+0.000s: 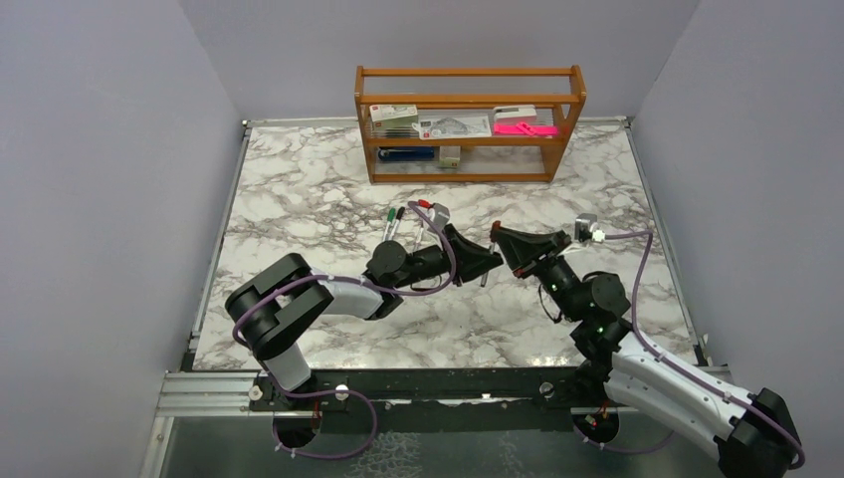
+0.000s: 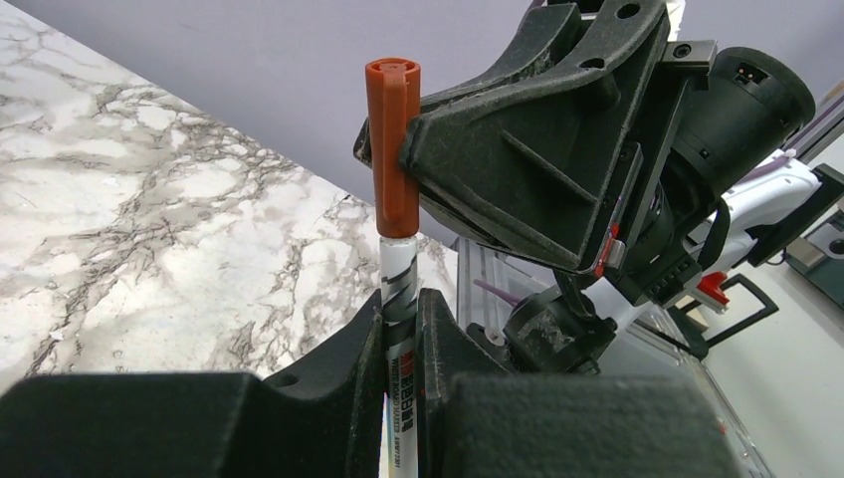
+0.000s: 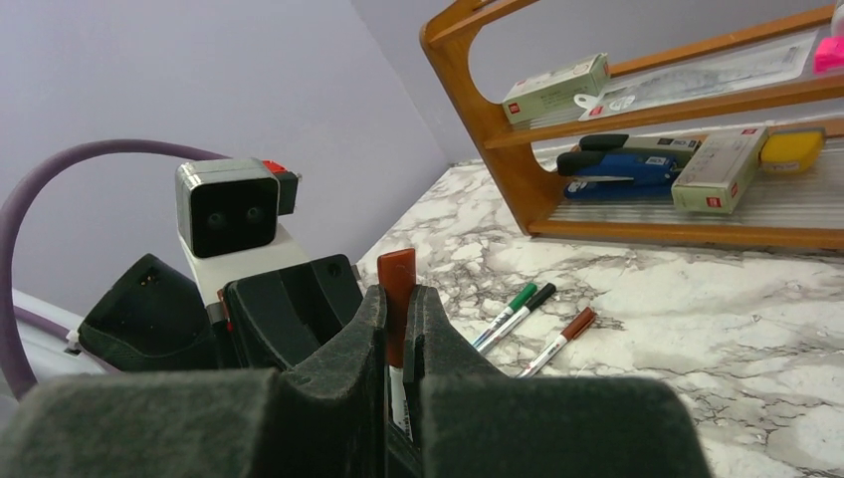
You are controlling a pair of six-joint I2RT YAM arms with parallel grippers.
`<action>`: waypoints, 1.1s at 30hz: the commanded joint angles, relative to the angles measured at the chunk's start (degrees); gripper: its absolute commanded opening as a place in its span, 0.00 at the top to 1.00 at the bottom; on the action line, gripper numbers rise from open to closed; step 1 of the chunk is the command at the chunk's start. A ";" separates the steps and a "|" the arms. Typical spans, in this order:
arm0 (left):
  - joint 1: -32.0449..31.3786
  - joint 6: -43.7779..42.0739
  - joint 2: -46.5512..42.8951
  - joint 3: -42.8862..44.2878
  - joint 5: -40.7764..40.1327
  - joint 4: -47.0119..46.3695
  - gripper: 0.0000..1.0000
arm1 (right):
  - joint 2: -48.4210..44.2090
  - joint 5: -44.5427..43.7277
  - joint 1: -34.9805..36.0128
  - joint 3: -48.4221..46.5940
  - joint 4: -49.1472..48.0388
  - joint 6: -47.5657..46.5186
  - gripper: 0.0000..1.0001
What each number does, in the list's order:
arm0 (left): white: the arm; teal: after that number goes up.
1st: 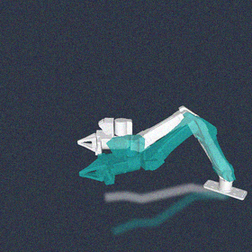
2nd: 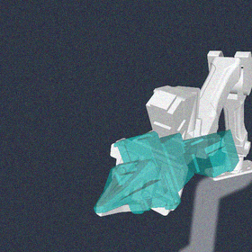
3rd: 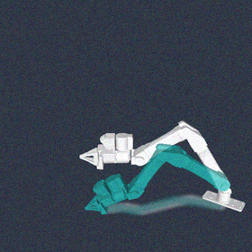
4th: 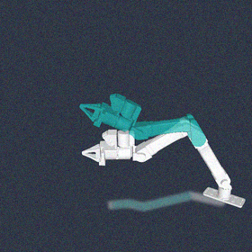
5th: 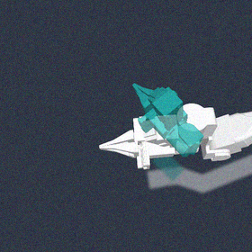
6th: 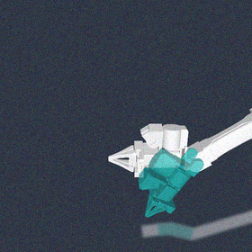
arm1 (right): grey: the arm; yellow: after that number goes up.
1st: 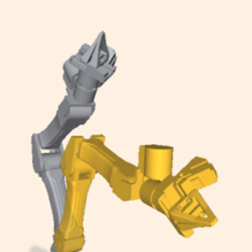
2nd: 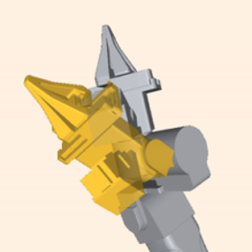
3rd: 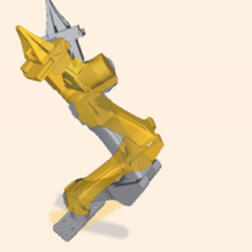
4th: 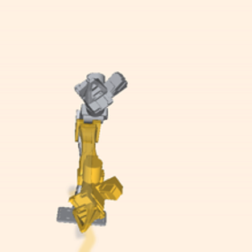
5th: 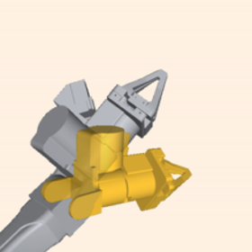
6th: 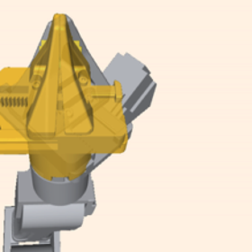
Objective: Insert the pens into the pen caps
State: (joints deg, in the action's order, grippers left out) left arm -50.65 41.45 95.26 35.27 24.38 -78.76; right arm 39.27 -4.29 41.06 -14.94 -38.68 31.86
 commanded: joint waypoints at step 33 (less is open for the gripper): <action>4.83 -1.34 -0.91 15.35 0.32 -0.80 1.00 | -1.51 5.34 0.14 7.09 7.56 4.97 0.99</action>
State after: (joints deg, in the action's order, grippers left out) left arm -48.90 39.97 95.33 43.42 32.60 -69.97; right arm 35.68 -6.98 39.68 -11.92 -41.80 34.92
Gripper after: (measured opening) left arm 0.136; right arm 0.048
